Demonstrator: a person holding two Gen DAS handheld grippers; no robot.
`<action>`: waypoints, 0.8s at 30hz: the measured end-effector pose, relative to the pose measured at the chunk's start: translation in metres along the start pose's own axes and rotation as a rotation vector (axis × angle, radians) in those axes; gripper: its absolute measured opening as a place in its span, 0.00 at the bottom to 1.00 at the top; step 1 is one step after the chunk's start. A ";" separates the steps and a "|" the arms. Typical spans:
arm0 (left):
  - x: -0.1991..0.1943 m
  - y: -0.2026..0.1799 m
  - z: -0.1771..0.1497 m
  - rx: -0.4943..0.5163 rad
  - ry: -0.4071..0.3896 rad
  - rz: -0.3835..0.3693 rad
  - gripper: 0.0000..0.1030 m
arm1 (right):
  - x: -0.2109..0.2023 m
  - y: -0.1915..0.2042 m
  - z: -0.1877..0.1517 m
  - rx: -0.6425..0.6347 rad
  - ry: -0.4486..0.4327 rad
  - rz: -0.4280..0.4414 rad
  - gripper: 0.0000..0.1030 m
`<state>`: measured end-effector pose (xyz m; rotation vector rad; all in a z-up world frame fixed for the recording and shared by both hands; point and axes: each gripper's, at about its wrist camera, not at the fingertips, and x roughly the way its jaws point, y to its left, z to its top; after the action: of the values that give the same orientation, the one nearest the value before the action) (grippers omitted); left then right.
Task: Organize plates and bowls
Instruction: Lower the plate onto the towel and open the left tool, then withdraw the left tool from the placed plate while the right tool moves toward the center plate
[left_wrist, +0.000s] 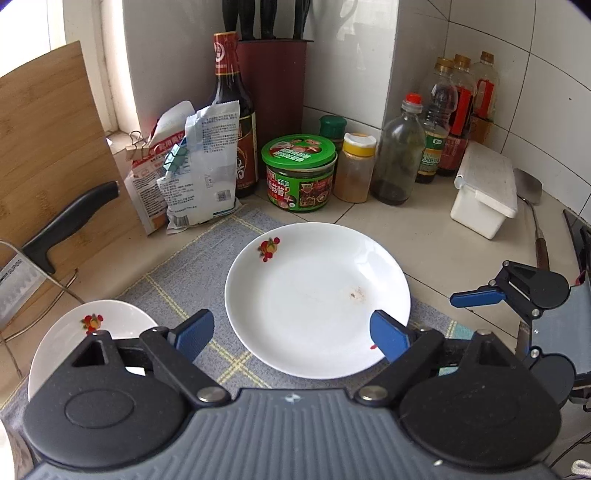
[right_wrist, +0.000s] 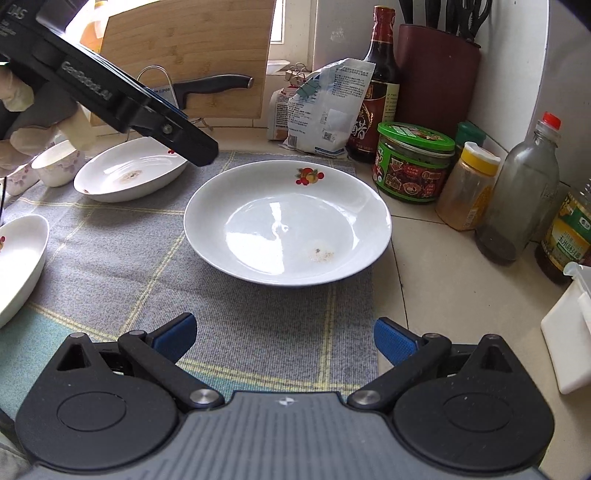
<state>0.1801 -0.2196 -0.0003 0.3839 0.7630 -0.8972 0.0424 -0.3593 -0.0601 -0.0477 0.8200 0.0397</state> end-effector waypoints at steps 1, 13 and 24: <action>-0.005 -0.004 -0.004 -0.004 -0.006 0.008 0.88 | -0.003 0.000 -0.001 0.002 -0.003 0.006 1.00; -0.050 -0.059 -0.066 -0.118 -0.070 0.069 0.89 | -0.033 0.016 -0.022 -0.035 -0.029 0.053 1.00; -0.089 -0.099 -0.127 -0.174 -0.080 0.207 0.89 | -0.057 0.034 -0.049 -0.088 -0.011 0.116 1.00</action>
<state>0.0100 -0.1526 -0.0209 0.2655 0.7076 -0.6430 -0.0343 -0.3292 -0.0529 -0.0830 0.8088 0.1851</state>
